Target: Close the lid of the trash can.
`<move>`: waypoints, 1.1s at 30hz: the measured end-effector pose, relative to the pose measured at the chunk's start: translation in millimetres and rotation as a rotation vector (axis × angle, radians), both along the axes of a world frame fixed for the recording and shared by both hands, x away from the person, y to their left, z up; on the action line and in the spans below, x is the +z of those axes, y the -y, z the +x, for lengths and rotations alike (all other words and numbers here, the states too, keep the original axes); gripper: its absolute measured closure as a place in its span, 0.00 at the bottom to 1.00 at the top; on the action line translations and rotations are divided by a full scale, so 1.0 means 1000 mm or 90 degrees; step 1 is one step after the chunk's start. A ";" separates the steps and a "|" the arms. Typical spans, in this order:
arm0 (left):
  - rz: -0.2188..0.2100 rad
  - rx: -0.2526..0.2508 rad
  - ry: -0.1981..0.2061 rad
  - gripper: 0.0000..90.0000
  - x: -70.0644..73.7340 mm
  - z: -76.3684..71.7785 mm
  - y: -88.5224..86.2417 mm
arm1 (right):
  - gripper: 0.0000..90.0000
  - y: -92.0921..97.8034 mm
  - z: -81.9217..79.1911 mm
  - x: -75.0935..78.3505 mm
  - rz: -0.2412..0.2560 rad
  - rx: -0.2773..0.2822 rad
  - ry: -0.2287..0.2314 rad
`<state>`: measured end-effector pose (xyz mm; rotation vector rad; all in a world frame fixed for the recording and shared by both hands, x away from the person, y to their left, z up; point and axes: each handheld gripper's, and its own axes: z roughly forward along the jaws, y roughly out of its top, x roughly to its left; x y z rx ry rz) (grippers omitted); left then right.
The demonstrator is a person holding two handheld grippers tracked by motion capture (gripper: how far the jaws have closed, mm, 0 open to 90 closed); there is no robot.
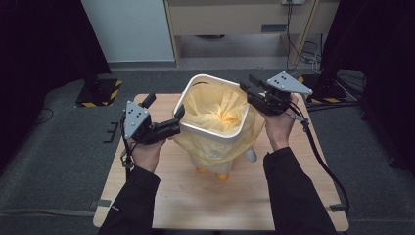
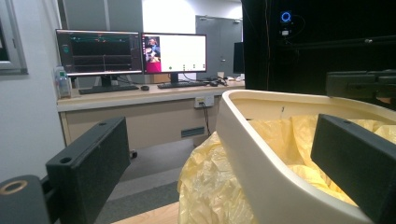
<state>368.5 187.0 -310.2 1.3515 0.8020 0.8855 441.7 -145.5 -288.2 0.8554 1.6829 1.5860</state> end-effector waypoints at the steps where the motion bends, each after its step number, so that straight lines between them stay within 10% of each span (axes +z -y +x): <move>1: 0.000 0.000 0.000 0.04 0.000 0.000 0.000 | 0.67 0.000 0.000 0.000 0.006 -0.001 0.010; 18: 0.000 0.001 -0.017 0.04 -0.011 0.004 -0.001 | 0.61 -0.003 0.011 -0.013 -0.020 -0.025 -0.005; 28: -0.014 -0.003 -0.019 0.04 -0.015 0.005 -0.002 | 0.61 -0.002 0.012 -0.023 0.015 -0.022 -0.020; 33: -0.015 0.006 -0.034 0.05 -0.012 0.002 -0.008 | 0.46 0.001 0.010 -0.020 0.003 -0.040 -0.016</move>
